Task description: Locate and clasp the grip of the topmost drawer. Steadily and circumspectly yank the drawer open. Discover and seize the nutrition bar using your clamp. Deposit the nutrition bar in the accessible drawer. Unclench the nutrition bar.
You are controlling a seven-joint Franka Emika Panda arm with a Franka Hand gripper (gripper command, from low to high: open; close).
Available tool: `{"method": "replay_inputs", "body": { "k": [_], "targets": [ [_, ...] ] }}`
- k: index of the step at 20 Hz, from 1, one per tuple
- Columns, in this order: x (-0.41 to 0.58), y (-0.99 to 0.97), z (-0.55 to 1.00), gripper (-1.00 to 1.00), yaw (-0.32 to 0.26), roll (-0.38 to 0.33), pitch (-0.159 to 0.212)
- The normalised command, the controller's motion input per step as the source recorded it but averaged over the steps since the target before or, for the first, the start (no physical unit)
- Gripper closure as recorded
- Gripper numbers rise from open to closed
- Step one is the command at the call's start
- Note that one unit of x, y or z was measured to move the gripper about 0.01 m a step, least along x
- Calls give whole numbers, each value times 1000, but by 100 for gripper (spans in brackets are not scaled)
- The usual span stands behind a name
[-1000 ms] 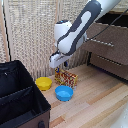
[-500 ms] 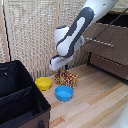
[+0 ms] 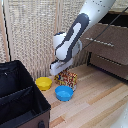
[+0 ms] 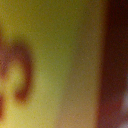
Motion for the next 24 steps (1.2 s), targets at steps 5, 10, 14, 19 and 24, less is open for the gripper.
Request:
{"method": "replay_inputs", "body": {
  "k": [5, 10, 14, 19, 24],
  "targets": [
    [10, -22, 0, 100, 14, 4, 3],
    [75, -17, 211, 100, -66, 15, 77],
    [51, -14, 762, 100, -101, 0, 156],
    [84, -7, 853, 100, -102, 0, 159],
    [257, -8, 974, 100, -138, 0, 101]
  ]
}}
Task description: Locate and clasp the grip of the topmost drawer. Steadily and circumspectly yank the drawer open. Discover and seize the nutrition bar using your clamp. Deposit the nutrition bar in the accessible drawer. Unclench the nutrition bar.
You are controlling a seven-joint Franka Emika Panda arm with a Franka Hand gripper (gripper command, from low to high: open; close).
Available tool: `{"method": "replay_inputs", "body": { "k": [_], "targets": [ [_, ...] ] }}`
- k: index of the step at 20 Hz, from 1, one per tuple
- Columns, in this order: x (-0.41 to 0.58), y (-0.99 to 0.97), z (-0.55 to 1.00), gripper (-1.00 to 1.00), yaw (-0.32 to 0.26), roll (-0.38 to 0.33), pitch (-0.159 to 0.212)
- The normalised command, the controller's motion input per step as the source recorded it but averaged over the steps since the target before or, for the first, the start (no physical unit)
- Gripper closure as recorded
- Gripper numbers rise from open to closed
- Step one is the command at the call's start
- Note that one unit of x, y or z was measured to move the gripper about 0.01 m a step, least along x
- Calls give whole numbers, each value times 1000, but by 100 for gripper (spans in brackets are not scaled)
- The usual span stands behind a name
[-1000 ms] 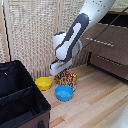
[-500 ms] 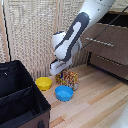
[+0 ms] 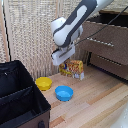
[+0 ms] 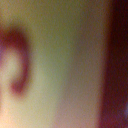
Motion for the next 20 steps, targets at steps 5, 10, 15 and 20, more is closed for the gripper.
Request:
{"method": "replay_inputs", "body": {
  "k": [5, 10, 15, 20],
  "targets": [
    [371, 0, 1000, 100, -151, -25, 73],
    [414, 0, 1000, 100, -171, -36, 81],
    [354, 1, 990, 100, -143, -37, 98],
    [274, -1, 972, 100, -161, -45, 103]
  ]
}}
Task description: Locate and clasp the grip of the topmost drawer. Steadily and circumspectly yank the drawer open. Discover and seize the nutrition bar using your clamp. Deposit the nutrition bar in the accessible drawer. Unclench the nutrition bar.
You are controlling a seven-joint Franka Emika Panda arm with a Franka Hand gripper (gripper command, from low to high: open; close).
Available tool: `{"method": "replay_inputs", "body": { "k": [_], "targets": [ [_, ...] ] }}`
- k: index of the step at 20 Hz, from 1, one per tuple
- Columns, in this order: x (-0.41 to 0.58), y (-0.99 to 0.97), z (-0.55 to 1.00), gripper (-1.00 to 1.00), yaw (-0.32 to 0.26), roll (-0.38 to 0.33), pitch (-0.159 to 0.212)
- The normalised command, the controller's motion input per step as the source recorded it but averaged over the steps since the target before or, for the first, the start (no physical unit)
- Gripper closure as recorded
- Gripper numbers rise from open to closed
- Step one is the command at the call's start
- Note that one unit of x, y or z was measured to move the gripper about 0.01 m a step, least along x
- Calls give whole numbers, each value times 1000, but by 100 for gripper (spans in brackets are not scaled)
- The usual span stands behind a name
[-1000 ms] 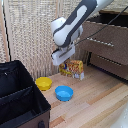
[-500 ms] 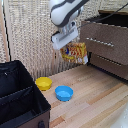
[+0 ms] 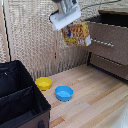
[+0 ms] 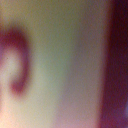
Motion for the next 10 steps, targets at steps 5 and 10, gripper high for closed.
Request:
{"method": "replay_inputs", "body": {
  "k": [5, 10],
  "targets": [
    [71, -127, 997, 100, -203, -11, 83],
    [45, -474, 987, 100, -197, 10, 113]
  ]
}}
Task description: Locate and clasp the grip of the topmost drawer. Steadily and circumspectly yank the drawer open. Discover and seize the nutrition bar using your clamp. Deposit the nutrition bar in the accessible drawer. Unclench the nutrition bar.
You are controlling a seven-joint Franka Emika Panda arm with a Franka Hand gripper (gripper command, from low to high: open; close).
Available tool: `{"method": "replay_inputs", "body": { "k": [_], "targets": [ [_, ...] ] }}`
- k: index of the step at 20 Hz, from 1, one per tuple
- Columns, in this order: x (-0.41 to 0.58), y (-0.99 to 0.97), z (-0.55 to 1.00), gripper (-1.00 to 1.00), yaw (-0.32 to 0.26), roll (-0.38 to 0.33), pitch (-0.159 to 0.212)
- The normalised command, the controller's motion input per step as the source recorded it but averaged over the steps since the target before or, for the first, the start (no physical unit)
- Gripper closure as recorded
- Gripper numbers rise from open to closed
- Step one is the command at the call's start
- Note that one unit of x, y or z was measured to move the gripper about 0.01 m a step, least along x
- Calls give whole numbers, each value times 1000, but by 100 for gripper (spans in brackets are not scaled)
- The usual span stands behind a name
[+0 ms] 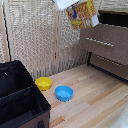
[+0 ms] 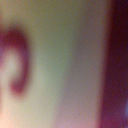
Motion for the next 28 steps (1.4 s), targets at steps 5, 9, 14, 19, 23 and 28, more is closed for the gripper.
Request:
{"method": "replay_inputs", "body": {
  "k": [5, 9, 14, 19, 23, 28],
  "targets": [
    [3, -682, 967, 100, -140, 44, 99],
    [0, -839, 896, 100, -48, 82, 57],
    [16, -841, 614, 100, 21, 92, -41],
    [30, -817, 335, 100, 74, 70, -75],
    [0, -822, 258, 100, 69, 59, -83],
    [8, -795, 81, 100, 74, 52, -29]
  ]
}}
